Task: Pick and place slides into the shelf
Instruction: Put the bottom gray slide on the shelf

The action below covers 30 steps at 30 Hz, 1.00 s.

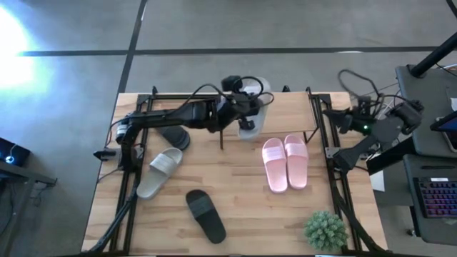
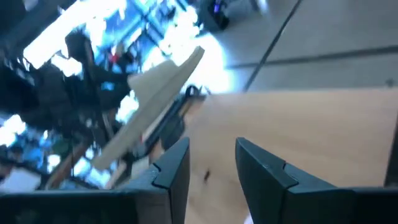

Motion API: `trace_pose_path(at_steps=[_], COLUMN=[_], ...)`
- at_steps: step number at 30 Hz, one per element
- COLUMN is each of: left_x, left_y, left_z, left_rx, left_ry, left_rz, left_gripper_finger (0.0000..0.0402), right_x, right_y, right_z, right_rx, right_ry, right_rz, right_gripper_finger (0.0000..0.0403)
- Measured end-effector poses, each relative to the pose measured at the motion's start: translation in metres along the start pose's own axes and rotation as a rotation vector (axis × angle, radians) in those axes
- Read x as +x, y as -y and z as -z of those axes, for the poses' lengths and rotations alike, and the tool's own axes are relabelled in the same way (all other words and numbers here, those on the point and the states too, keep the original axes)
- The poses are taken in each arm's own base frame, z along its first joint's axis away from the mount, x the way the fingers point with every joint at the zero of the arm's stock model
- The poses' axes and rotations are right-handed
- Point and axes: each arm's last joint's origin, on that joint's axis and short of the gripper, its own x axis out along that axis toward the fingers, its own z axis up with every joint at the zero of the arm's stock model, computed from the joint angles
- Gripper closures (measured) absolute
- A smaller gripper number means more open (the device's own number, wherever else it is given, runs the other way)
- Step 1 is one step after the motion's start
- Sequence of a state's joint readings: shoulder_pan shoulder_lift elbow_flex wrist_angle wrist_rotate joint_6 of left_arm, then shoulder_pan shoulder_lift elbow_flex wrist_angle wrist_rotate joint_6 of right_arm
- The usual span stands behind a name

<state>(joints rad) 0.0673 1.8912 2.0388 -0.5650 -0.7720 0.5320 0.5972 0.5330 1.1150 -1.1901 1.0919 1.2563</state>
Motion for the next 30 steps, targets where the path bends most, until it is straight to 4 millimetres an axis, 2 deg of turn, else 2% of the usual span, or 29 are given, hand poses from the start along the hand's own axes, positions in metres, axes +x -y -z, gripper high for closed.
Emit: trace_pose_path(at_steps=[3,6,10,13,18,23,26,30], left_x=[0.012,0.027,0.052,0.070,0.093,0.114,0.122,0.124], left_y=[0.009,0.027,0.050,0.059,0.055,0.050,0.045,0.044], left_z=[-0.003,-0.003,-0.005,-0.008,-0.012,0.007,0.015,0.015], left_rx=[0.029,0.072,0.131,0.144,0.124,0.154,0.158,0.151], left_ry=[0.021,0.015,-0.007,-0.019,-0.032,-0.092,-0.117,-0.088], left_rz=[-0.011,0.001,0.013,0.005,-0.028,-0.026,-0.024,0.018], left_gripper_finger=[0.0401,0.0401,0.0401,0.0401,0.0401,0.0401,0.0401,0.0401], right_x=[-0.002,-0.004,-0.003,-0.001,0.001,0.004,0.006,0.008], right_y=[0.003,0.007,0.010,0.011,0.011,0.012,0.013,0.016], right_z=[-0.004,-0.005,-0.003,0.001,0.006,0.012,0.017,0.023], right_rx=[-0.014,-0.025,-0.032,-0.035,-0.033,-0.023,-0.032,-0.027], right_ry=[0.013,0.015,0.011,0.009,-0.015,-0.031,-0.035,-0.039], right_rz=[-0.004,-0.008,-0.004,0.002,0.002,0.009,0.018,0.036], right_gripper_finger=[0.0279,0.0277,0.0280,0.0284,0.0283,0.0280,0.0280,0.0285])
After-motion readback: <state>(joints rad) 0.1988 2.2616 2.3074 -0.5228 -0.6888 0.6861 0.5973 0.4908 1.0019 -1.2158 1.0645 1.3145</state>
